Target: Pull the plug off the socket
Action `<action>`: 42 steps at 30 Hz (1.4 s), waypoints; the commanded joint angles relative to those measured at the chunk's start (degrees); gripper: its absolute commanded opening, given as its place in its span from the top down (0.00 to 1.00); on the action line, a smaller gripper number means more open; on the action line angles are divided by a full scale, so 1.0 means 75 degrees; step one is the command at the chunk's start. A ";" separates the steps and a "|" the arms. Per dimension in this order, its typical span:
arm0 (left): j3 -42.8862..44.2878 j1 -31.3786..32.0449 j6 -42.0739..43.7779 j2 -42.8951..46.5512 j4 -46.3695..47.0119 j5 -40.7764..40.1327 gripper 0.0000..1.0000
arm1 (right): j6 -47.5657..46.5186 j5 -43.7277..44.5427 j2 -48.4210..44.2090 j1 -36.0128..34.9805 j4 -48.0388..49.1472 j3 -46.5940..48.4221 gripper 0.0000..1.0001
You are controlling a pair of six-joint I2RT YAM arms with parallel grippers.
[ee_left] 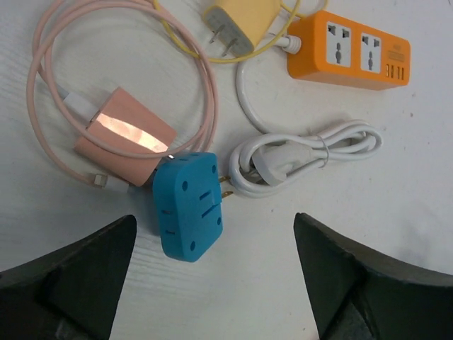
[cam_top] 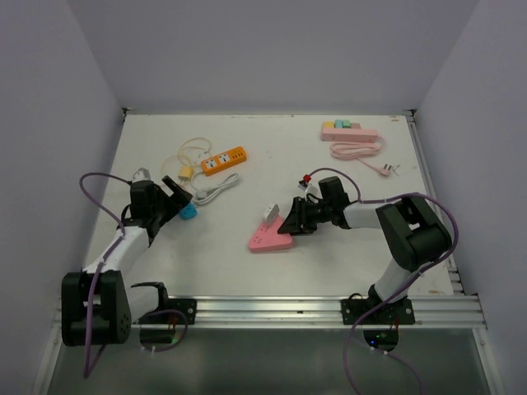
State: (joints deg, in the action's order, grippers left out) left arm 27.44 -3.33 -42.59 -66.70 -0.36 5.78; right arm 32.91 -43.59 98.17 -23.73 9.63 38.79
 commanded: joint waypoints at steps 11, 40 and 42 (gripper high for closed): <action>0.1297 0.0991 0.1670 0.1487 -0.2096 0.0951 0.00 | -0.0965 0.1383 0.0118 -0.0153 -0.0616 -0.0191 1.00; 0.5353 0.7264 0.2257 -0.3657 -0.3163 -0.2833 0.12 | -0.1059 0.1371 0.0153 -0.0329 -0.0698 -0.0097 1.00; 0.5446 0.7323 0.2222 -0.3880 -0.3244 -0.2833 0.17 | -0.1071 0.1359 0.0188 -0.0329 -0.0698 -0.0086 1.00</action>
State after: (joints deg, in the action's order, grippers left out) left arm 65.52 50.48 -26.74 -94.28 -23.70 -13.43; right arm 31.44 -43.48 97.84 -25.52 9.67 38.89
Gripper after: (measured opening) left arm 0.842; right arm 0.429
